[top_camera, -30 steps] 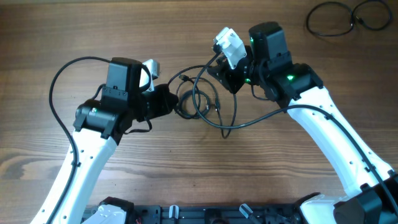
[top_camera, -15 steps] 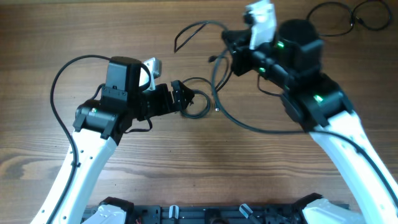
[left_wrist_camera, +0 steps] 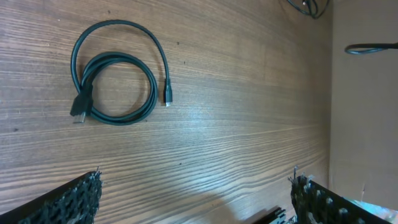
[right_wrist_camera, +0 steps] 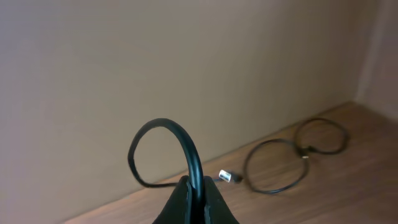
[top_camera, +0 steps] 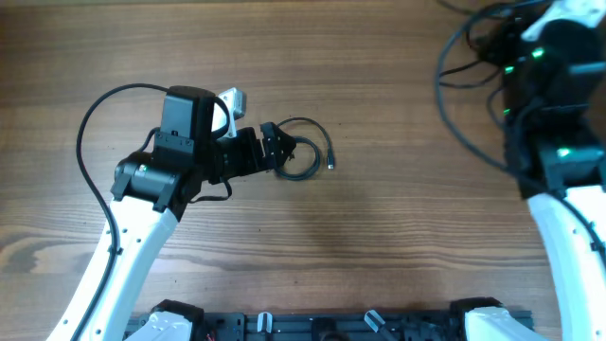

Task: Untangle cables
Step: 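Carry the cable strand to the upper right corner with the right gripper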

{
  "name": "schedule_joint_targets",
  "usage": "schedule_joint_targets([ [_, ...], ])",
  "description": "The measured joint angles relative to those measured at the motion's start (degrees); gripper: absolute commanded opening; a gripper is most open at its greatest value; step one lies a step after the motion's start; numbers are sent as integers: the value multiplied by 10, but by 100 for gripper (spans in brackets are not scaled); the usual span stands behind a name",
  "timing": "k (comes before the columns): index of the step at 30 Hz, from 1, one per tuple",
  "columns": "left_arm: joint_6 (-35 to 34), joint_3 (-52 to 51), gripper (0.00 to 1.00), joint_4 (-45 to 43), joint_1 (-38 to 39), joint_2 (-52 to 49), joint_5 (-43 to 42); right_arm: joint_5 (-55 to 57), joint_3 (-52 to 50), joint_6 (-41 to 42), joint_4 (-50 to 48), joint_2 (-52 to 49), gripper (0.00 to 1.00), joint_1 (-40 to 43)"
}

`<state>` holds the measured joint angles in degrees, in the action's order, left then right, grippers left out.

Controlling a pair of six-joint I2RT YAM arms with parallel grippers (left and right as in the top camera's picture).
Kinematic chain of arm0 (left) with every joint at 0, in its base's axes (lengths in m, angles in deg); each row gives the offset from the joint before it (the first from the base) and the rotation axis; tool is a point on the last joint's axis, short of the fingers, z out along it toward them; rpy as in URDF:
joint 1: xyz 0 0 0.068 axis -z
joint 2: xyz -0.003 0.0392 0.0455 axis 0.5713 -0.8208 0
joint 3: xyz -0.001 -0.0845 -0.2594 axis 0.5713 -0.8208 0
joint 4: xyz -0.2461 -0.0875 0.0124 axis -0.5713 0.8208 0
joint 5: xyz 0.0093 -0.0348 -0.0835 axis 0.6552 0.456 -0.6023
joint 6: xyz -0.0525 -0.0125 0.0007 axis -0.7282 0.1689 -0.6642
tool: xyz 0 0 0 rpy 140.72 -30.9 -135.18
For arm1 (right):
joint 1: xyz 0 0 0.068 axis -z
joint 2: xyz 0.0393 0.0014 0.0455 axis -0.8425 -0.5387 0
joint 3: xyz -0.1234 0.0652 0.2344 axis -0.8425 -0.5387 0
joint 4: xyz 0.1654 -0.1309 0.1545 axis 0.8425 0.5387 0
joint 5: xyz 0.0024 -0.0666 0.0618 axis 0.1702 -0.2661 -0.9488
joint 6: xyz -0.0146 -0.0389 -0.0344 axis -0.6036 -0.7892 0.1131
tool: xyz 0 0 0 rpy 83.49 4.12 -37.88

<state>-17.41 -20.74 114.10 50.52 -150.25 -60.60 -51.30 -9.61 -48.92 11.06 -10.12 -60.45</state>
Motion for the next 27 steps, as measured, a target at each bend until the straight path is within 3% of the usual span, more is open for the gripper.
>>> schedule_joint_targets([
  [3, 0, 0, 100, 0, 0, 0, 0, -71, 0, 10, -2, -34, 5, 88],
  [8, 0, 0, 100, 0, 0, 0, 0, -336, 1, 160, -61, -120, 5, 239],
  [11, 0, 0, 100, 0, 0, 0, 15, -452, 9, 221, -65, -168, 4, 282],
  [15, 0, 0, 100, 0, 0, 0, 24, -552, 10, 256, -39, -304, 5, 317],
  [19, 0, 0, 100, 0, 0, 0, 26, -478, 11, 227, 14, -323, 5, 337],
  [23, 0, 0, 100, -8, 0, 0, 28, -300, 12, 194, 97, -323, 5, 343],
  [27, 0, 0, 100, -13, 0, 0, 30, -219, 12, 207, 141, -323, 5, 343],
])
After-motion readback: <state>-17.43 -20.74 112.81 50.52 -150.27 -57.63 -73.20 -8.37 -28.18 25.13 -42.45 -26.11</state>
